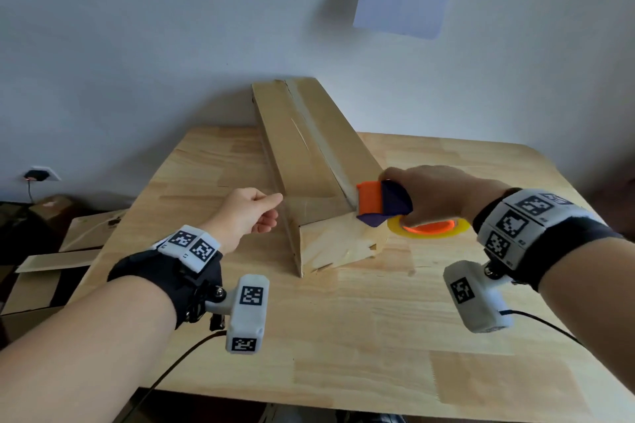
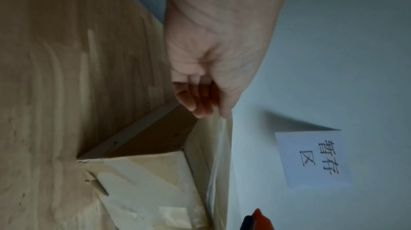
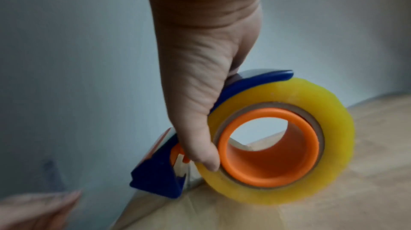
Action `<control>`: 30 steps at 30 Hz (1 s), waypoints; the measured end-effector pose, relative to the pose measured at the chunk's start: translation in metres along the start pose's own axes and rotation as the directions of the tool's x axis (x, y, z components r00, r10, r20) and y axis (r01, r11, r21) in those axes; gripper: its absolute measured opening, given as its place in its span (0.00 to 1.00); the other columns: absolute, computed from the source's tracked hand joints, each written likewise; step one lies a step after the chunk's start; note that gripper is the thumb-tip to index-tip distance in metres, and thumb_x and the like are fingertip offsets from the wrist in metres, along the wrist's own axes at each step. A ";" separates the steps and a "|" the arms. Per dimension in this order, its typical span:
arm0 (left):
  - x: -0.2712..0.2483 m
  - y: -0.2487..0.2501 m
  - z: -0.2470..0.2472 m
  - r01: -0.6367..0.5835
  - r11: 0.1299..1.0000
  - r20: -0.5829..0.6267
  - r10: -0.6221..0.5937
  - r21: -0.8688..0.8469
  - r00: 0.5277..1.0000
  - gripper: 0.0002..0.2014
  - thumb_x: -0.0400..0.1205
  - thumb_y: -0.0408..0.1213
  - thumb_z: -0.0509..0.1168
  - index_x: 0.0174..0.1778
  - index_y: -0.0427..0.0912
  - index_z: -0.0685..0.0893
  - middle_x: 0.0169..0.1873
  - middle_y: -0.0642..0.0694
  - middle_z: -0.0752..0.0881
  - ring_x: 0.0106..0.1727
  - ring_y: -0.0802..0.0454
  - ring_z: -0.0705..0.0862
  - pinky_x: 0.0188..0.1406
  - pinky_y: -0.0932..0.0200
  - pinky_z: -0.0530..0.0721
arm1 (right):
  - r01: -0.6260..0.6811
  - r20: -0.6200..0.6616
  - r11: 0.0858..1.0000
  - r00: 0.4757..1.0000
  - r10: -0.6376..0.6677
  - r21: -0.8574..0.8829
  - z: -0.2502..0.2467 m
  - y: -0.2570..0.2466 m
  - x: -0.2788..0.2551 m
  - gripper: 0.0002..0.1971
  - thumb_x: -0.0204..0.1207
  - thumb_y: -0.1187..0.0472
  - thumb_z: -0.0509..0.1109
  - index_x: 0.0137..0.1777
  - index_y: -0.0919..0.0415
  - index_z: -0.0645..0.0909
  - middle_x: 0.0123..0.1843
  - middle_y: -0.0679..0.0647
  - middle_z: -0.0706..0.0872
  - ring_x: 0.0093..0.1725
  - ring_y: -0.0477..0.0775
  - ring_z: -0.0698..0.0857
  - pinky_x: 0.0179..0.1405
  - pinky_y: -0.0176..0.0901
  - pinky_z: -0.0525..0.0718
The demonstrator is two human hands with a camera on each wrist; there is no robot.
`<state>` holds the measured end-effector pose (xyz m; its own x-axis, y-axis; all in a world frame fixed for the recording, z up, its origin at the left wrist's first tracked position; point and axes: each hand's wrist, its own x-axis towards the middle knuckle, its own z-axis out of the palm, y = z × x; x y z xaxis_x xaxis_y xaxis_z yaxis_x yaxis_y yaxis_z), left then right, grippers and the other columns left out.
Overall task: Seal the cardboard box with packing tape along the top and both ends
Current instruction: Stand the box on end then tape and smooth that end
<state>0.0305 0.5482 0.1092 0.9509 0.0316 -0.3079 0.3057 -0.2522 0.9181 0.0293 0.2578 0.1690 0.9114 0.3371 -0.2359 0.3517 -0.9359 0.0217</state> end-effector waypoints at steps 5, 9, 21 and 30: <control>-0.008 -0.014 -0.012 0.041 0.998 -0.073 -0.037 0.050 0.997 0.11 0.78 0.39 0.71 0.38 0.40 0.75 0.30 0.46 0.81 0.29 0.53 0.78 0.31 0.62 0.79 | 0.077 -0.063 0.966 0.994 -0.095 -0.247 -0.001 -0.031 0.009 0.27 0.68 0.52 0.72 0.66 0.48 0.67 0.53 0.49 0.83 0.47 0.55 0.82 0.40 0.45 0.79; -0.016 -0.021 -0.024 0.016 0.995 -0.107 -0.005 0.094 0.994 0.12 0.80 0.41 0.69 0.36 0.40 0.75 0.30 0.47 0.80 0.27 0.54 0.75 0.29 0.63 0.77 | 0.061 -0.083 0.980 0.993 -0.078 -0.191 0.002 -0.043 0.003 0.28 0.69 0.50 0.71 0.68 0.46 0.67 0.53 0.50 0.82 0.48 0.55 0.82 0.43 0.46 0.81; -0.021 -0.033 -0.004 0.088 0.995 -0.143 -0.079 0.055 0.987 0.15 0.78 0.41 0.71 0.31 0.41 0.73 0.29 0.46 0.81 0.26 0.52 0.74 0.30 0.59 0.75 | 0.036 -0.030 0.795 0.997 -0.068 -0.606 -0.015 -0.084 0.020 0.21 0.74 0.55 0.68 0.67 0.51 0.73 0.58 0.53 0.82 0.55 0.58 0.84 0.49 0.48 0.77; -0.013 -0.032 0.003 0.161 0.983 -0.146 -0.146 0.092 0.978 0.11 0.78 0.36 0.69 0.32 0.38 0.78 0.33 0.42 0.82 0.29 0.51 0.76 0.31 0.58 0.75 | 0.045 0.075 0.759 0.997 0.006 -0.650 -0.018 -0.096 0.036 0.18 0.76 0.56 0.68 0.66 0.52 0.76 0.58 0.53 0.83 0.57 0.56 0.82 0.51 0.47 0.73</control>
<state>0.0078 0.5530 0.0834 0.8927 0.2094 -0.3991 0.4488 -0.3318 0.8298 0.0326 0.3615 0.1759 0.8948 0.3229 -0.3085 0.4464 -0.6280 0.6375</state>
